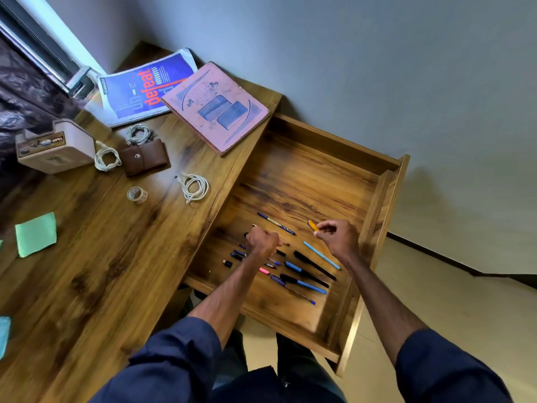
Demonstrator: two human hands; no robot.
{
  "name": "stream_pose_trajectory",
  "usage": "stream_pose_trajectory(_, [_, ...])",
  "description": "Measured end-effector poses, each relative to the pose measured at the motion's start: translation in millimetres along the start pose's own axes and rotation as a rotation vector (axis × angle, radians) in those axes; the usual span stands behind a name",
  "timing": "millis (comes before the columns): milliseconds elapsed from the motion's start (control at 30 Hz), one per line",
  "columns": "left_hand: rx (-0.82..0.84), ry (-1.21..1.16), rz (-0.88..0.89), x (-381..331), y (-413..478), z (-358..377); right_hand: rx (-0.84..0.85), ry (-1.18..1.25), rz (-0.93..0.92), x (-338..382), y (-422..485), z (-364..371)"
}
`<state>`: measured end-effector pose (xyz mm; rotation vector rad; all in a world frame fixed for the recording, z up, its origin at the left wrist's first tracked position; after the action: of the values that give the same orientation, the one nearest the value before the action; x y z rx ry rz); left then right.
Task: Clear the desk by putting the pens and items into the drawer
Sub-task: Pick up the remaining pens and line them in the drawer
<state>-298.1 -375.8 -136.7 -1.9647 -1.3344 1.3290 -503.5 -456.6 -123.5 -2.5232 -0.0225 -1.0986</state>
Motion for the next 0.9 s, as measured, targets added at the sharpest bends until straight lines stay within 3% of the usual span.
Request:
stream_pose_trajectory(100, [-0.007, 0.01, 0.02, 6.2, -4.9, -3.9, 0.084, -0.231, -0.045, -11.2, 0.6, 10.6])
stream_pose_trajectory(367, [-0.016, -0.006, 0.019, 28.8, -6.6, -10.2, 0.156, -0.417, -0.027, -31.7, -2.7, 21.2])
stream_pose_trajectory(767, [-0.012, -0.012, 0.039, 27.5, -21.6, -29.9, 0.044, -0.403, -0.048, -14.6, -15.3, 34.9])
stream_pose_trajectory(900, [-0.017, -0.02, 0.098, 25.6, -33.3, -47.1, -0.073, -0.332, -0.19, 27.5, -37.5, 48.3])
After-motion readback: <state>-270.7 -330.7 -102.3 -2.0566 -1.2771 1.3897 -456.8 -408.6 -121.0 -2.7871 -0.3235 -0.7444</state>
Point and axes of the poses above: each hand's wrist, its own y-axis towards the middle knuckle, its own z-axis out of the palm, x = y × z, the point moved 2 cm from there along y, towards the middle knuckle, and after that the axes turned 5 degrees about -z, right-handed, at the moved point
